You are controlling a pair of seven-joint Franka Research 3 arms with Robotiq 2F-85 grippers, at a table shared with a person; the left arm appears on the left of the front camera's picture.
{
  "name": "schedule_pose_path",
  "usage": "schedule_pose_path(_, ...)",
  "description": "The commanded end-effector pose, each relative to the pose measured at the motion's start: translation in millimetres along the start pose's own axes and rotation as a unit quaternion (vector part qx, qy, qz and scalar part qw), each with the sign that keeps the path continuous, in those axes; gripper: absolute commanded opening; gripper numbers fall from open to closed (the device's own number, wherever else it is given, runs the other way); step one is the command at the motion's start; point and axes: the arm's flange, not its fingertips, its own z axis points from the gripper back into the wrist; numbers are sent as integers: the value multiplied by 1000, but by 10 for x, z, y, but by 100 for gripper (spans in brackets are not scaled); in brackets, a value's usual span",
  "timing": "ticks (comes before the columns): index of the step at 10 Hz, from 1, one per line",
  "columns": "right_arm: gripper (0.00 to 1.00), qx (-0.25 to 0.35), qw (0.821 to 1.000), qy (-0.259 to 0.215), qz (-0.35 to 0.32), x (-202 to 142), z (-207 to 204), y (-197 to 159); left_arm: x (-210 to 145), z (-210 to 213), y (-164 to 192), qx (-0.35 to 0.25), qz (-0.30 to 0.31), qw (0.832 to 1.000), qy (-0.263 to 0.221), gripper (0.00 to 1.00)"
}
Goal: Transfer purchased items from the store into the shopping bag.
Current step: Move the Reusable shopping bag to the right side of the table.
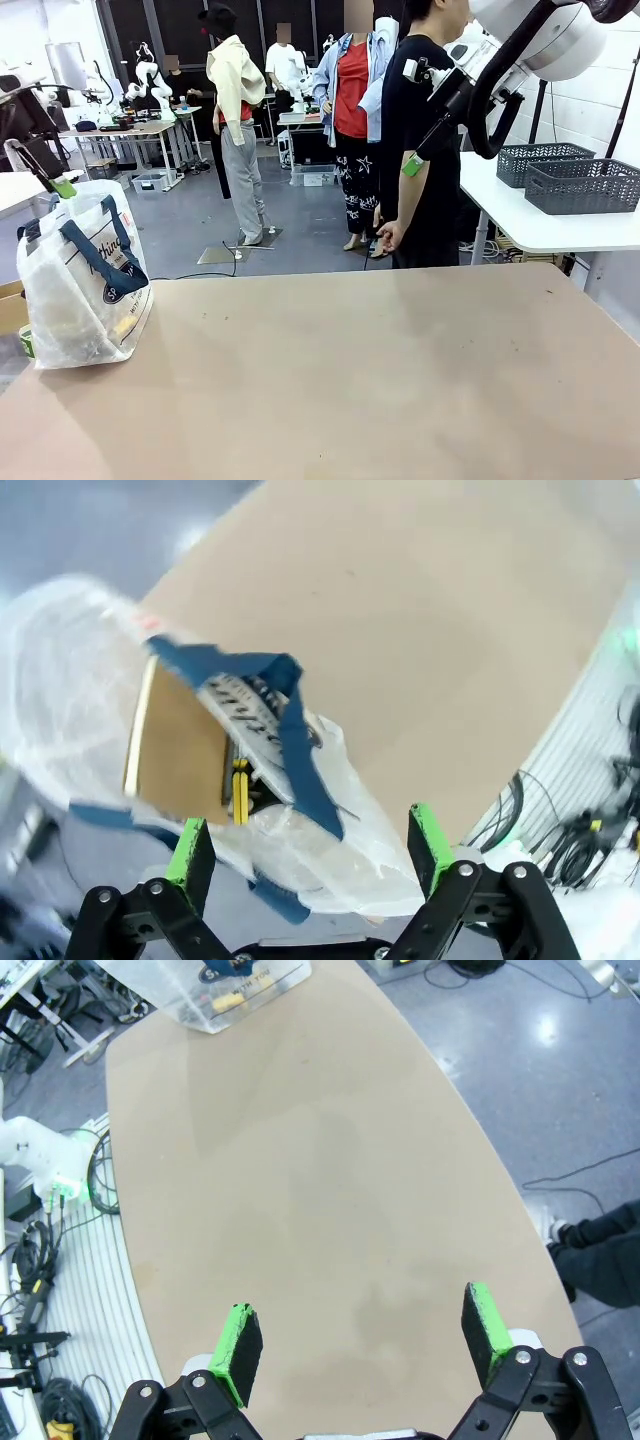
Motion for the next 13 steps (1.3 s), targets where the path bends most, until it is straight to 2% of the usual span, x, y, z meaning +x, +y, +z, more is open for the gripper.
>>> schedule_pose_path(1, 100, -1, 1000, 2, 1, -2, 3, -3, -81, 69, -30, -69, -104, 992, -28, 100)
schedule_pose_path(3, 100, -1, 1000, 2, 1, -2, 3, -3, -62, 58, -70, -68, -192, 973, -105, 100)
schedule_pose_path(5, 100, -1, 1000, 2, 1, -2, 3, -3, 5, 32, -5, -91, -200, 959, -181, 100)
schedule_pose_path(7, 100, -1, 1000, 2, 1, -2, 3, -3, 50, 4, 31, -108, -216, 945, -221, 100)
schedule_pose_path(8, 100, -1, 1000, 2, 1, -2, 3, -3, 53, -25, 56, -83, -198, 945, -246, 100)
schedule_pose_path(10, 100, -1, 1000, 2, 1, -2, 3, -3, 18, -81, 24, -62, -204, 945, -249, 100)
schedule_pose_path(11, 100, -1, 1000, 2, 1, -2, 3, -3, 26, -74, 40, -60, -184, 951, -240, 100)
schedule_pose_path(13, 100, -1, 1000, 2, 1, -2, 3, -3, 84, -22, 76, -79, -194, 949, -236, 100)
